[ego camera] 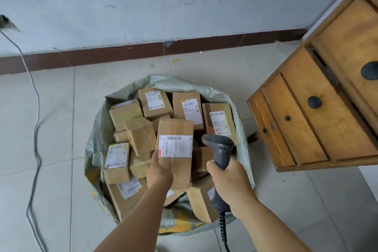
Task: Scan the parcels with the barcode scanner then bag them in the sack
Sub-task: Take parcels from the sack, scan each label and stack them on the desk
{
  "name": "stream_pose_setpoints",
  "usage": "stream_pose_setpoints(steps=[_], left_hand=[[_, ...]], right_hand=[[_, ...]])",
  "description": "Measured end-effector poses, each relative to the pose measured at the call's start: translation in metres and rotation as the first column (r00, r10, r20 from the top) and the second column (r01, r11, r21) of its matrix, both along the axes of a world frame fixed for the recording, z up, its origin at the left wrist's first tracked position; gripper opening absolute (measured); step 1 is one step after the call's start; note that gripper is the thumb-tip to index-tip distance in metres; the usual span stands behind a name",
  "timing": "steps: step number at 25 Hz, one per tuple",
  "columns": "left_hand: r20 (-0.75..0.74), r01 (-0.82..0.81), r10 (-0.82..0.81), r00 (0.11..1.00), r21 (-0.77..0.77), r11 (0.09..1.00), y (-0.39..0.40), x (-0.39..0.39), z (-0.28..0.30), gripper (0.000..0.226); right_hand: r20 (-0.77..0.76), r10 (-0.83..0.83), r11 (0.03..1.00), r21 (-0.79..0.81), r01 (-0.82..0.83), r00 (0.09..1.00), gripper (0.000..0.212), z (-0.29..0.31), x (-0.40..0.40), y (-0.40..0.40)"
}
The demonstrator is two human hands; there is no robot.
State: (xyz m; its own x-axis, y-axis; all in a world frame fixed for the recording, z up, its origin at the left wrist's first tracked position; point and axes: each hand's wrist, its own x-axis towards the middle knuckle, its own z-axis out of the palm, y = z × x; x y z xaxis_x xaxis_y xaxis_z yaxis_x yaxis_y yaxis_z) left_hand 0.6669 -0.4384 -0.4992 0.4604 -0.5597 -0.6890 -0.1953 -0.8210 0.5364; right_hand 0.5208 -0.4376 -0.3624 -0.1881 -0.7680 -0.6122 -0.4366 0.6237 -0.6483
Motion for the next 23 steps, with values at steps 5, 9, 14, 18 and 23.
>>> stream_pose_setpoints(steps=[5, 9, 14, 18, 23], left_hand=[[-0.105, 0.058, -0.079, 0.991, -0.188, 0.981, -0.01, -0.042, 0.108, 0.053], [-0.199, 0.079, -0.158, 0.967, -0.355, 0.932, -0.015, -0.104, 0.214, 0.047], [-0.235, 0.193, -0.351, 0.906, -0.508, 0.839, -0.001, -0.216, 0.335, 0.044], [-0.222, 0.26, -0.471, 0.853, -0.603, 0.754, 0.023, -0.32, 0.407, 0.046], [-0.213, 0.339, -0.597, 0.774, -0.657, 0.673, 0.055, -0.445, 0.468, 0.049]], right_hand=[[0.089, -0.092, 0.994, -0.054, 0.097, 0.992, 0.016, 0.069, -0.018, 0.004], [0.101, -0.181, 0.961, -0.195, 0.198, 0.978, 0.012, 0.151, -0.068, 0.009], [0.193, -0.322, 0.873, -0.319, 0.37, 0.927, 0.014, 0.268, -0.173, 0.038], [0.217, -0.377, 0.825, -0.363, 0.433, 0.9, 0.012, 0.349, -0.272, 0.079], [0.243, -0.51, 0.736, -0.372, 0.565, 0.825, 0.021, 0.414, -0.391, 0.134]])
